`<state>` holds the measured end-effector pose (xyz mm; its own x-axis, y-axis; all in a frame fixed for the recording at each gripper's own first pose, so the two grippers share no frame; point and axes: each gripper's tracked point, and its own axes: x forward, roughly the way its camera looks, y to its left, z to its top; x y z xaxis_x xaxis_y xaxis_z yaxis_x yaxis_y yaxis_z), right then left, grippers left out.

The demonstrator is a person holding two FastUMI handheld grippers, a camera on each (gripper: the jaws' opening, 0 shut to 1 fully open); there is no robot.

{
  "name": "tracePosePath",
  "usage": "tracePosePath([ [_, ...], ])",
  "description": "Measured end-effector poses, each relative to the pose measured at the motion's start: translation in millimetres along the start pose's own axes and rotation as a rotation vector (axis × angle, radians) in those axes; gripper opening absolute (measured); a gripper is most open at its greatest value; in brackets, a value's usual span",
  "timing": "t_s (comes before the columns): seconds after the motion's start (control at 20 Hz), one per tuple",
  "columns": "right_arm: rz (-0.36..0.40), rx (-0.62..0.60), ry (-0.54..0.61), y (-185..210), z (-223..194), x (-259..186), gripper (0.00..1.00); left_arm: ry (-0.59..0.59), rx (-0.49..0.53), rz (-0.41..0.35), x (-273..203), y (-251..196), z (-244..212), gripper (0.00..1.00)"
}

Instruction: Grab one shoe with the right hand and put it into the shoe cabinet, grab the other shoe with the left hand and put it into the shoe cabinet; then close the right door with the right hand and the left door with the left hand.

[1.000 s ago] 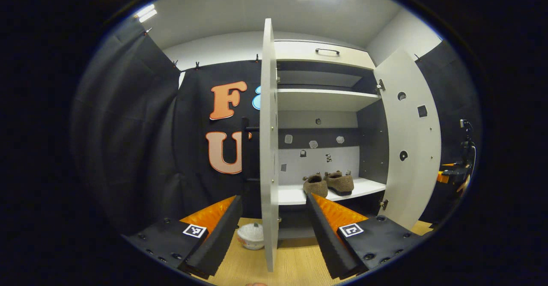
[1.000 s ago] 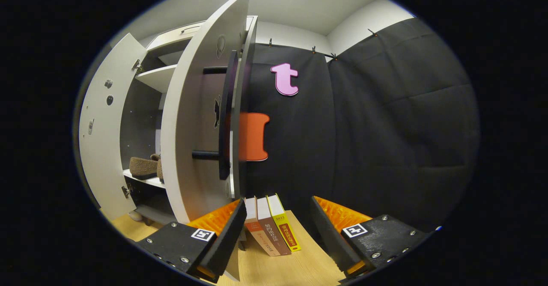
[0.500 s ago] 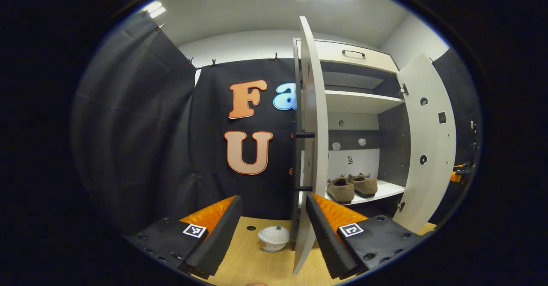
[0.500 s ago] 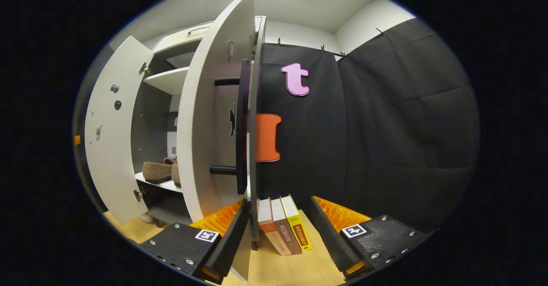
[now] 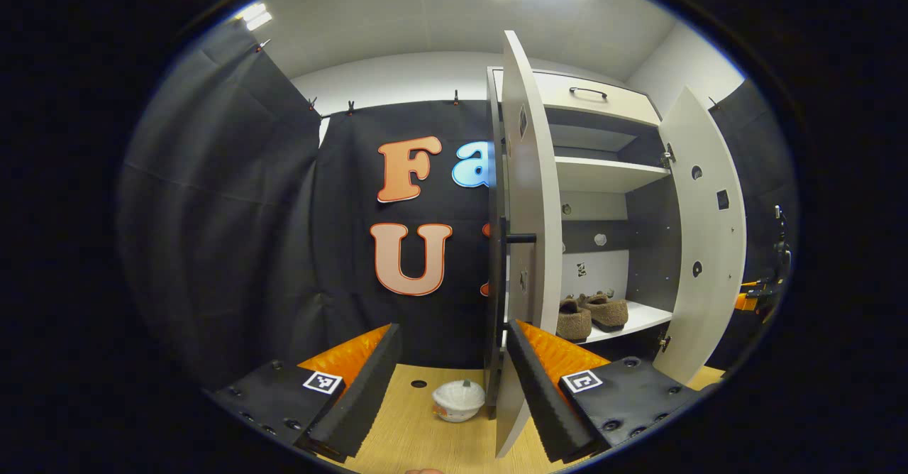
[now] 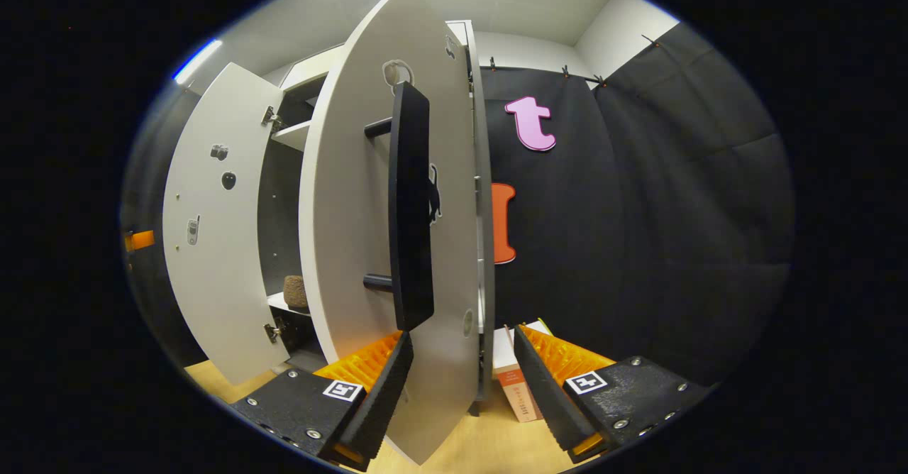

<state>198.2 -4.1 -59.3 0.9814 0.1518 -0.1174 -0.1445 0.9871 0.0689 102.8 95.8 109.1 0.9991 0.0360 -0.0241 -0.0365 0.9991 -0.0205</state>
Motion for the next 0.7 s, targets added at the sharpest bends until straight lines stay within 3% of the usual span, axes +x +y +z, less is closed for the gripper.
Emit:
tracePosePath([
  [0.1, 0.011, -0.004, -0.001, 9, -1, 9, 0.88, -0.002, 0.009, 0.001, 0, 1, 2, 0.94],
  [0.4, 0.072, 0.005, 0.005, 43, -3, 32, 0.88, -0.01, -0.001, -0.015, -1, 4, 2, 0.96],
  [0.7, 0.114, 0.016, 0.034, 85, -14, 85, 0.9, -0.002, -0.03, -0.012, 1, 14, -5, 0.94],
])
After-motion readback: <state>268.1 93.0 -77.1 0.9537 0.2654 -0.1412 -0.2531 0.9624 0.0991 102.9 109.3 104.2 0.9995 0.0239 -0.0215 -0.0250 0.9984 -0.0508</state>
